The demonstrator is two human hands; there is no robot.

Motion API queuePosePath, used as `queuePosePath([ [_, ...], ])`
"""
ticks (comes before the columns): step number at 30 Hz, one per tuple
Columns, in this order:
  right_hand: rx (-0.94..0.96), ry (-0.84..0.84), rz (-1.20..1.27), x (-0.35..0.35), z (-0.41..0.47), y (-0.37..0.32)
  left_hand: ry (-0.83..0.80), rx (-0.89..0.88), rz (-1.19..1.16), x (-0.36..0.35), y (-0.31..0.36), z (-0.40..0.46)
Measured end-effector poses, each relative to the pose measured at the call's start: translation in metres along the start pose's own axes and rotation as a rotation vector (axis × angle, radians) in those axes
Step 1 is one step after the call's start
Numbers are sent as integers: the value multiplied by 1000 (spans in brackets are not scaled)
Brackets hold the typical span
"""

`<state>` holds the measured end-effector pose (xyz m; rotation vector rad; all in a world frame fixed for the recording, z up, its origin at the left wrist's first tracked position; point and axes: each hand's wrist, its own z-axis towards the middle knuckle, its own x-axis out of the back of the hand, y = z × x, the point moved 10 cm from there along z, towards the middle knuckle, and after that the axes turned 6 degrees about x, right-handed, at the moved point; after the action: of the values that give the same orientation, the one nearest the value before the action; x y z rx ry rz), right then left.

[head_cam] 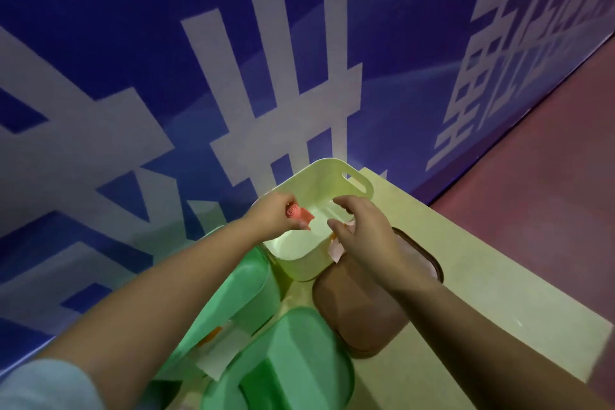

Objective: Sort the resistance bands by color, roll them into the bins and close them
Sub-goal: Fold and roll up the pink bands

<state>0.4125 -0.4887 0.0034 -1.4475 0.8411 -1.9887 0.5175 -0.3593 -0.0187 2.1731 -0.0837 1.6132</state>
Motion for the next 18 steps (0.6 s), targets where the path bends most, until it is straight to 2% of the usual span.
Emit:
queuePosePath([
  [6,11,10,-129,-5,24,28,-186,-25,213,-66,-2,48],
  [11,-13,-14,-125,-8,33,42,-231,-42,293,-99,-5,67],
  [18,-36,-9,-119,-9,35,49,-230,-12,258,-108,-11,69],
])
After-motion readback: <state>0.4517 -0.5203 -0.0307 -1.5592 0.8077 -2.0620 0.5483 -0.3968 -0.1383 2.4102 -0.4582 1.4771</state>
